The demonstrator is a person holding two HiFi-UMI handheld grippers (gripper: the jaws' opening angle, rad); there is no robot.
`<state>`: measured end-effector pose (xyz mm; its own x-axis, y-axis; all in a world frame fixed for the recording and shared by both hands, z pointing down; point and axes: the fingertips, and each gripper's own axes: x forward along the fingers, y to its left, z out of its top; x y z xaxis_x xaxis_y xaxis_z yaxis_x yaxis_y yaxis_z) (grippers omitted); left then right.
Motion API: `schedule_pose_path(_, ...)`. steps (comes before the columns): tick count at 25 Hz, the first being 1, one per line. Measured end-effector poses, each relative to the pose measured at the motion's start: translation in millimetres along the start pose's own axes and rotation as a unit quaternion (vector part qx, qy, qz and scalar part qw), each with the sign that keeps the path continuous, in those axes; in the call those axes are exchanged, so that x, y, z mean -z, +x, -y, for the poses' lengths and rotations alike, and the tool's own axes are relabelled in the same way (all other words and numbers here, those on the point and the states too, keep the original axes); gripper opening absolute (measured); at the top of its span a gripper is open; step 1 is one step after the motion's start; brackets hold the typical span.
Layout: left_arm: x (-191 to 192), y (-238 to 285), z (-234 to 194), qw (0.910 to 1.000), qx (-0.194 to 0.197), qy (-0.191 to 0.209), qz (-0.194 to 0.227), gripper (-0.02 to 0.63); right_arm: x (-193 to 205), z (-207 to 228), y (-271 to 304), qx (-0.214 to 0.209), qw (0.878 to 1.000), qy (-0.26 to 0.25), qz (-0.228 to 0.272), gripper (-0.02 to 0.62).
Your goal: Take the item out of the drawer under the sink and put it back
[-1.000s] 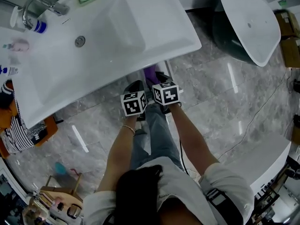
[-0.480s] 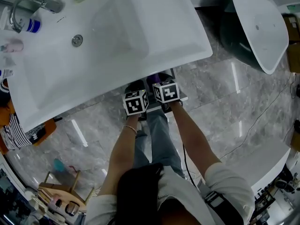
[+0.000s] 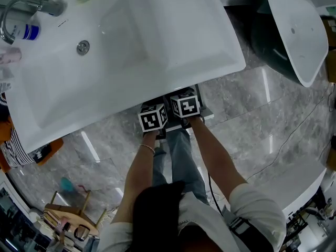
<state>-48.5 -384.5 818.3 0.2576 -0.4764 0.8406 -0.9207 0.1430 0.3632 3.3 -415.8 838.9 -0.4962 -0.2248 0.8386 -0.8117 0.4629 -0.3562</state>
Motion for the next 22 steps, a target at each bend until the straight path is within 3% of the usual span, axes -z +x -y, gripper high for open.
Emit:
schedule_pose_path(7,3,12,-8,0.9998,-0.008,-0.016,-0.008,0.003,1,7,18,0.007,1.0,-0.016,-0.017,0.259)
schedule_pose_path(14,4,18,-13,0.9996,-0.004,-0.027,-0.009,0.003,4,17,25,0.04,0.998,-0.034,-0.026,0.253)
schedule_pose_path(22,4,16,-13,0.9994,-0.017,-0.029,-0.007,0.003,1,27,23,0.058,0.998,-0.01,-0.025,0.149)
